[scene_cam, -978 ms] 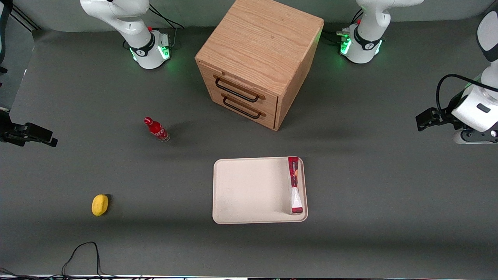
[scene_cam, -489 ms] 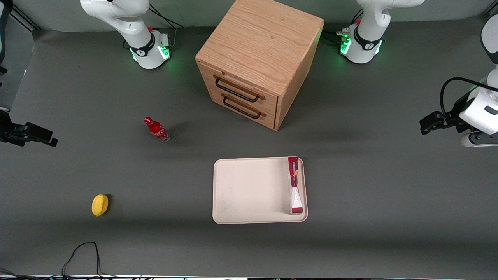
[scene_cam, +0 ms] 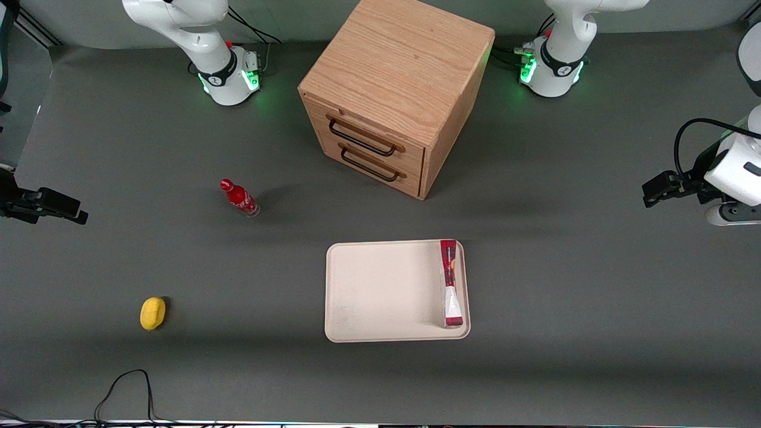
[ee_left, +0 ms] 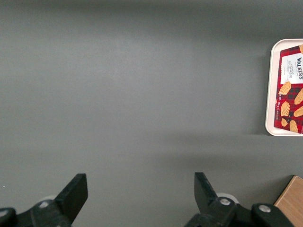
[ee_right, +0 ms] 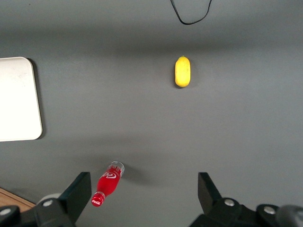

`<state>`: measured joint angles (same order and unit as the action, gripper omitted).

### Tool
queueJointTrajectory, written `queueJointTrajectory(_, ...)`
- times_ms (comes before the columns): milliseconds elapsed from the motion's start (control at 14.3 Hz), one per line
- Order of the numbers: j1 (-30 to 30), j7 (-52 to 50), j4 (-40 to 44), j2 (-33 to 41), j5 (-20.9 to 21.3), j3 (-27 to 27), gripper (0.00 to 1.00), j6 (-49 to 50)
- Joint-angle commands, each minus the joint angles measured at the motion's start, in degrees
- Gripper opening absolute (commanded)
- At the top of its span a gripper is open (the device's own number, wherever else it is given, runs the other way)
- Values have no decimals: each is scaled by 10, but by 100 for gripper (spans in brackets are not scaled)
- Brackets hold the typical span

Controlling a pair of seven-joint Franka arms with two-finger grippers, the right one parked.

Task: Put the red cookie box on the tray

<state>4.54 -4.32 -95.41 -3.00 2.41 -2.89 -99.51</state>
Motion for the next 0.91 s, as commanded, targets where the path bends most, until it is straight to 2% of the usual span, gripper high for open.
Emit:
queueJointTrajectory(0,9,4,8,5,-7,-9,100,22)
queueJointTrajectory(839,2,26,7,10,-36,-8,100,36)
